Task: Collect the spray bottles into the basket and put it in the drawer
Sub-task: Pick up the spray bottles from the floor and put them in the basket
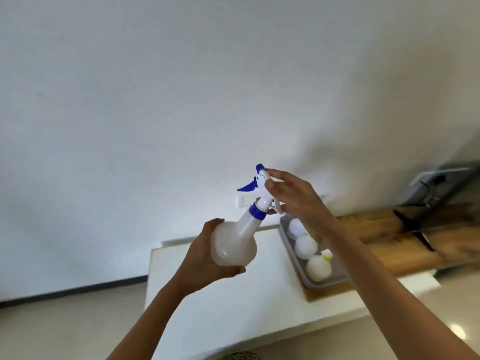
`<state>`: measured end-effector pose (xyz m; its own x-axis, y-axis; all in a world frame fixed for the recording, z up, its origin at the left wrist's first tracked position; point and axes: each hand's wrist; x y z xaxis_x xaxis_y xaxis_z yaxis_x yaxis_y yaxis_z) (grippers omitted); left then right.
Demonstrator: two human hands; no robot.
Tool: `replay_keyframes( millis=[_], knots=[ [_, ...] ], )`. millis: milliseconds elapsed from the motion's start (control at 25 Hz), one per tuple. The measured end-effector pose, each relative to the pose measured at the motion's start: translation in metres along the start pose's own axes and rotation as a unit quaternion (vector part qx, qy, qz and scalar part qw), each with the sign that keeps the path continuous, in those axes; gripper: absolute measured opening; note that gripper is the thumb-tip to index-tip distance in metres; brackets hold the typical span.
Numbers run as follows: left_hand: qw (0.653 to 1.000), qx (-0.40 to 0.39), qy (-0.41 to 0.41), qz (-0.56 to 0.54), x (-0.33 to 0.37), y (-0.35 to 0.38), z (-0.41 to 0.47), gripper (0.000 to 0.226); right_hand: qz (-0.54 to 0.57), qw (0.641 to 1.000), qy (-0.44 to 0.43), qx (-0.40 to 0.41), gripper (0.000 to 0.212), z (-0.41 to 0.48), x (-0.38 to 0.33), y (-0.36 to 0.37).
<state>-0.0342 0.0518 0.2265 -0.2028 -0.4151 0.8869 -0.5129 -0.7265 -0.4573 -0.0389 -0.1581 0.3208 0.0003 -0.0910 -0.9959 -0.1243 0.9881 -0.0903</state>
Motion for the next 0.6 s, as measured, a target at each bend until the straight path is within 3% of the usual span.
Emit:
replay_keyframes(
  millis=[80,200,400,480,600],
  knots=[
    [0.998,-0.07,-0.001,0.003,0.008,0.021,0.042,0.091,0.027,0.997,0.049,0.047,0.027,0.003,0.006,-0.047],
    [0.988,-0.155,-0.001,0.009,0.015,0.048,0.111,0.095,0.077,0.992,0.095,0.033,0.014,0.014,0.019,-0.109],
    [0.96,-0.276,0.031,0.034,0.036,0.083,0.214,0.092,0.107,0.983,0.144,0.044,0.025,0.039,0.032,-0.195],
    [0.955,-0.291,0.031,0.042,0.042,0.096,0.248,0.093,0.109,0.98,0.151,0.065,0.018,0.046,0.036,-0.223],
    [0.966,-0.25,0.004,0.07,0.047,0.119,0.285,0.088,0.141,0.97,0.156,0.119,0.011,0.051,0.045,-0.254]
  ],
)
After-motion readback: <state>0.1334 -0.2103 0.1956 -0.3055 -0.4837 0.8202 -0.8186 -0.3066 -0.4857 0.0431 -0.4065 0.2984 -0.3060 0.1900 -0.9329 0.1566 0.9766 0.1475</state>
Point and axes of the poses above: each hand's wrist, its own z-axis towards the middle knuckle, its own y-axis out of the palm, x = y × z, and after that the axes turned 9 degrees about -x, right-handed
